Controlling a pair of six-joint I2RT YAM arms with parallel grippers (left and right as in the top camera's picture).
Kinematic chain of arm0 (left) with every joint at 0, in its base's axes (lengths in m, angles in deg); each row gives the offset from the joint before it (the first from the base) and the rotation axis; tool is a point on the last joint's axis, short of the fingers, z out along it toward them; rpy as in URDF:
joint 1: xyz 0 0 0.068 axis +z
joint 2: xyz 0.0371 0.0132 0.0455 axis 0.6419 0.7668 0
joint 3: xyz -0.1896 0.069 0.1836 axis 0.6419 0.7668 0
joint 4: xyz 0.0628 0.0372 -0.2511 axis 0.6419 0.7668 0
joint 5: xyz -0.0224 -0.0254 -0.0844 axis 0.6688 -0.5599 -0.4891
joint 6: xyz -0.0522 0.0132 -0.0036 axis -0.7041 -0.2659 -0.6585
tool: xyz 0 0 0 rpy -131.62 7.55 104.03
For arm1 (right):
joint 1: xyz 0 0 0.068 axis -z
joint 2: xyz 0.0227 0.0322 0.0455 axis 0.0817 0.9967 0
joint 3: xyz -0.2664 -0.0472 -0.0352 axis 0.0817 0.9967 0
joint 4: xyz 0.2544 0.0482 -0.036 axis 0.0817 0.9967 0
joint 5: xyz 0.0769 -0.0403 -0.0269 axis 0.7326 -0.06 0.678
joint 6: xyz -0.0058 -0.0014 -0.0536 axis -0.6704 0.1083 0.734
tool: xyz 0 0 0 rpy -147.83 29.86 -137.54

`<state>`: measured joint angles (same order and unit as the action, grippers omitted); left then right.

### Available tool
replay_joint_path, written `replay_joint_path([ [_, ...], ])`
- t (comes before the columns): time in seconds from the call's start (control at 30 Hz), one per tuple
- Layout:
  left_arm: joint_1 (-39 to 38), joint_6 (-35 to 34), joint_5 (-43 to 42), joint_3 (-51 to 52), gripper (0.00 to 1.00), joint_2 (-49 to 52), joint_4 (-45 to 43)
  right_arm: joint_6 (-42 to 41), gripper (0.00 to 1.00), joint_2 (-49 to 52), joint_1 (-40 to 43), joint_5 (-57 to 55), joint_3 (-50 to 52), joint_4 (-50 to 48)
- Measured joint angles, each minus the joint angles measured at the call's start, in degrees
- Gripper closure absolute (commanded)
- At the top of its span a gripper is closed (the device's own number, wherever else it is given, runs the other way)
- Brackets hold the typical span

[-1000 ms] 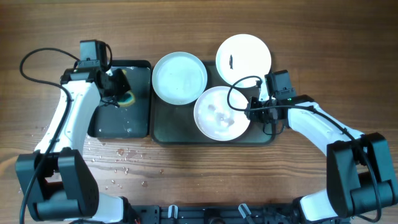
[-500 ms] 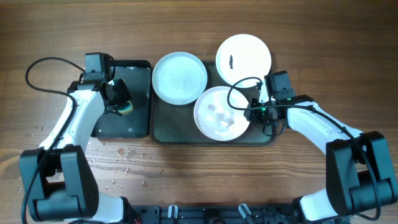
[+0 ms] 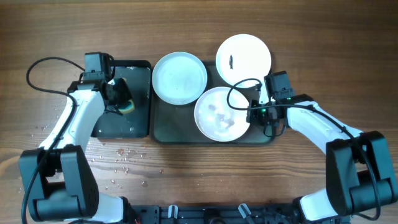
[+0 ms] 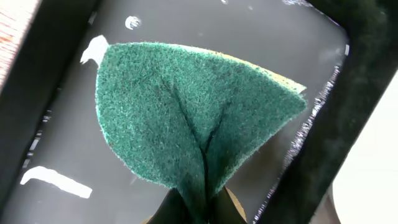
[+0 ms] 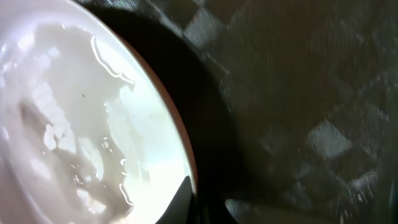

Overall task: Clean dirty plates on tray and stack at the side
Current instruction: 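Carry the sponge left into the black water tray with the left gripper, then lift the scrubbed plate and swing it left with the right gripper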

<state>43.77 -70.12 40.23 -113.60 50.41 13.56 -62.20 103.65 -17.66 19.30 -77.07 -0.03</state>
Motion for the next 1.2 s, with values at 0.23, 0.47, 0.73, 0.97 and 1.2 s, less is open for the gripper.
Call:
replay_joint_path([
  [0.23, 0.00, 0.00, -1.77, 0.13, 0.96, -2.43, 1.99, -0.02, 0.96, -4.79, 0.00, -2.75, -0.74, 3.87],
  [0.47, 0.00, 0.02, -2.14, 0.13, 0.96, -10.45, 3.76, -0.02, 0.96, -9.88, 0.00, -6.54, -0.94, 3.85],
  [0.73, 0.00, 0.22, -2.14, 0.13, 0.96, -11.96, 4.00, -0.28, 0.96, -11.52, -1.09, -8.00, -0.94, 3.15],
  [0.97, 0.00, 0.37, -2.14, 0.13, 0.96, -11.96, 3.98, -1.16, 0.96, -11.54, -5.90, -10.67, -0.94, -0.20],
  [1.2, 0.00, 0.39, -2.14, 0.13, 0.96, -11.96, 3.98, -3.67, 0.96, -11.56, -11.32, -15.13, -0.98, -4.09],
])
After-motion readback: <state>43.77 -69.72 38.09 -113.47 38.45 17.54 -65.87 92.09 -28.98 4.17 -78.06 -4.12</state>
